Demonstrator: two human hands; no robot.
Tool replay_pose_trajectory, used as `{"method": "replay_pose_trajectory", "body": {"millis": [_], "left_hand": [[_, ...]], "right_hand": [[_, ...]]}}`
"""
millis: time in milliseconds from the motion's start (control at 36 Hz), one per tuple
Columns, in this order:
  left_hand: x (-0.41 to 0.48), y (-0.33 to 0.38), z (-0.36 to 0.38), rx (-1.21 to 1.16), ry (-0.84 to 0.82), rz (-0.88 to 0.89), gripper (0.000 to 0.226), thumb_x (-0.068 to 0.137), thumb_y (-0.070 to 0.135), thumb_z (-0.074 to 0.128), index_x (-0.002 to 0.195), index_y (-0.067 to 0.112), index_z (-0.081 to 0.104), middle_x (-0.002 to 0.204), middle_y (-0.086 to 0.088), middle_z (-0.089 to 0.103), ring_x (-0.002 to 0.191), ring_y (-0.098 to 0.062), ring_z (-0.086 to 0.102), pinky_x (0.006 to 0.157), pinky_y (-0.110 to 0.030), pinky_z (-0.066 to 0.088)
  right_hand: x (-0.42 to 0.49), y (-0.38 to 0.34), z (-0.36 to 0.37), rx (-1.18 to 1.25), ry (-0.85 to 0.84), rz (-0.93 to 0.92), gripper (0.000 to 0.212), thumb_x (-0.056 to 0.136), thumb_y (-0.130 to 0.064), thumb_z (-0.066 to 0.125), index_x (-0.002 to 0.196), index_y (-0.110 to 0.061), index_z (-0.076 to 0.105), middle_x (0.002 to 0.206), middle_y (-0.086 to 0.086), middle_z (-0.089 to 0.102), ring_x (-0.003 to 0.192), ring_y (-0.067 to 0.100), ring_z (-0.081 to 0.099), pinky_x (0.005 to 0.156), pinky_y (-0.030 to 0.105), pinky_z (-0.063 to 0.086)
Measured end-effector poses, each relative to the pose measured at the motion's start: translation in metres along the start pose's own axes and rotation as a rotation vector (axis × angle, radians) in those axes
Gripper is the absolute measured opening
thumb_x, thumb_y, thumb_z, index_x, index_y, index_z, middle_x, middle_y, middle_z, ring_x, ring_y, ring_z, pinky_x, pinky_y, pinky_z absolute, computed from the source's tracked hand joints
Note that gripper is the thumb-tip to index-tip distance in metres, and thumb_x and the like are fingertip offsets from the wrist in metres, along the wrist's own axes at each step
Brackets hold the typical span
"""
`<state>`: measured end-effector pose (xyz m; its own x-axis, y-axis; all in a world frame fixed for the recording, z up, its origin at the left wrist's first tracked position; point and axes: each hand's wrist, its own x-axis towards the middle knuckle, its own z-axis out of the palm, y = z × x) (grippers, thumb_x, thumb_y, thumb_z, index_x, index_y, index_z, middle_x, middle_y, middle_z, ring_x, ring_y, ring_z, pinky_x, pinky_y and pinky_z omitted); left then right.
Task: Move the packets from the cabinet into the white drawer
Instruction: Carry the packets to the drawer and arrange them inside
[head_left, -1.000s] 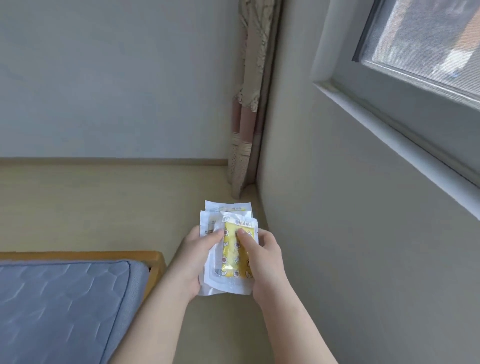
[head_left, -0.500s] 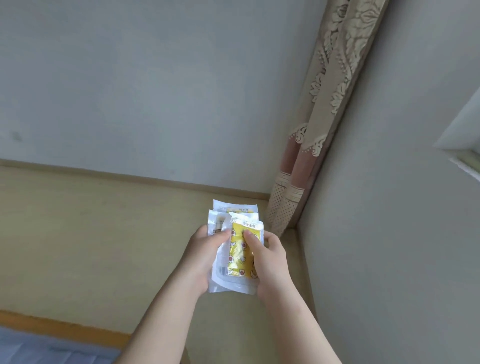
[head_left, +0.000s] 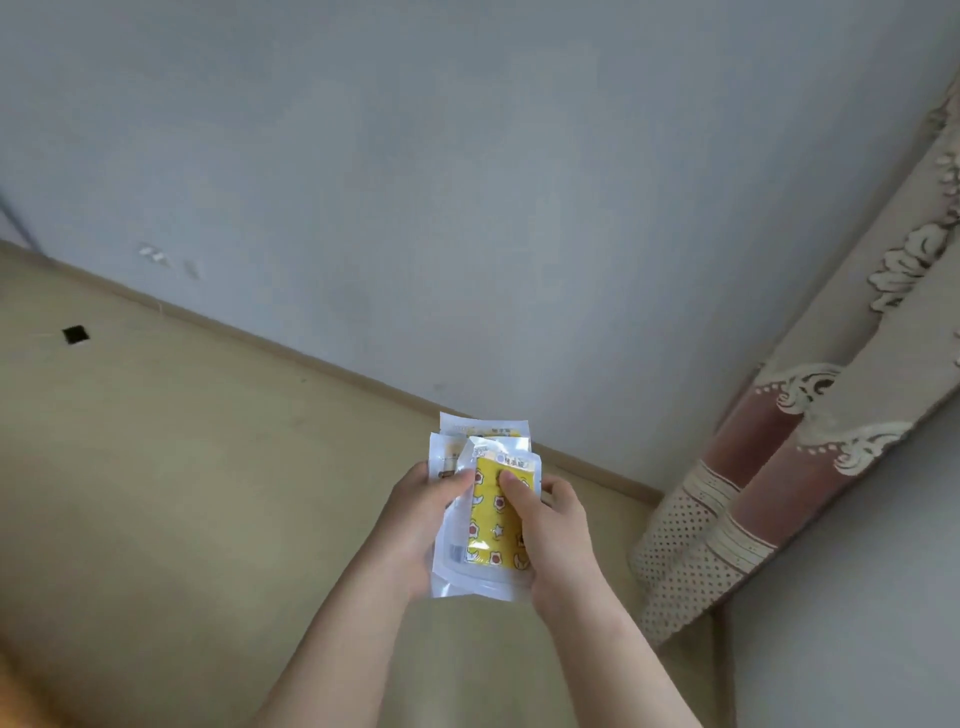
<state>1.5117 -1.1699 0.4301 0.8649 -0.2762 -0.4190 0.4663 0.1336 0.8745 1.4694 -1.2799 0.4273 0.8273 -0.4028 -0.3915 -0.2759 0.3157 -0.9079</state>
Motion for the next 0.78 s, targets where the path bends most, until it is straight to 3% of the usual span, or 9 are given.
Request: {"method": "replay_pose_trajectory", "body": {"millis": [56, 167, 417, 528, 778], "left_hand": [[0.027, 0.014, -0.001, -0.044, 0.029, 0.005, 0.023, 0.092, 0.012, 0.056, 0.113, 0.006, 0.062, 0.106, -0.018, 0.070, 0.093, -0.035, 0.068, 0.080, -0.043, 0.054], [0.071, 0.038, -0.018, -0.096, 0.111, 0.048, 0.031, 0.087, 0.015, 0.061, 0.116, 0.006, 0.062, 0.112, -0.021, 0.067, 0.103, -0.040, 0.064, 0.090, -0.054, 0.050], [0.152, 0.081, -0.113, -0.248, 0.439, 0.057, 0.020, 0.092, 0.009, 0.055, 0.110, 0.002, 0.060, 0.096, -0.019, 0.071, 0.077, -0.032, 0.070, 0.057, -0.036, 0.056], [0.189, 0.112, -0.177, -0.286, 0.557, 0.096, 0.024, 0.092, 0.010, 0.056, 0.114, 0.002, 0.059, 0.101, -0.021, 0.070, 0.085, -0.036, 0.069, 0.062, -0.038, 0.057], [0.253, 0.217, -0.336, -0.337, 0.690, 0.168, 0.026, 0.092, 0.009, 0.054, 0.116, -0.001, 0.057, 0.102, -0.022, 0.069, 0.084, -0.036, 0.069, 0.063, -0.037, 0.057]], "right_hand": [[0.031, -0.018, 0.008, -0.034, -0.066, -0.001, 0.018, 0.089, -0.019, 0.064, 0.101, -0.011, 0.054, 0.085, 0.005, 0.068, 0.063, 0.015, 0.066, 0.053, 0.025, 0.050], [0.087, -0.039, 0.042, -0.102, -0.186, 0.039, 0.020, 0.088, -0.019, 0.064, 0.103, -0.011, 0.054, 0.089, 0.007, 0.069, 0.063, 0.016, 0.068, 0.053, 0.027, 0.052], [0.183, -0.035, 0.176, -0.216, -0.423, 0.174, 0.024, 0.088, -0.018, 0.065, 0.107, -0.014, 0.052, 0.091, 0.008, 0.068, 0.066, 0.016, 0.066, 0.048, 0.024, 0.050], [0.220, -0.032, 0.261, -0.270, -0.506, 0.178, 0.022, 0.089, -0.020, 0.064, 0.106, -0.014, 0.052, 0.089, 0.007, 0.068, 0.066, 0.018, 0.065, 0.049, 0.025, 0.051], [0.276, -0.044, 0.469, -0.289, -0.706, 0.213, 0.025, 0.088, -0.018, 0.065, 0.109, -0.013, 0.053, 0.093, 0.010, 0.069, 0.076, 0.024, 0.069, 0.073, 0.042, 0.058]]}}
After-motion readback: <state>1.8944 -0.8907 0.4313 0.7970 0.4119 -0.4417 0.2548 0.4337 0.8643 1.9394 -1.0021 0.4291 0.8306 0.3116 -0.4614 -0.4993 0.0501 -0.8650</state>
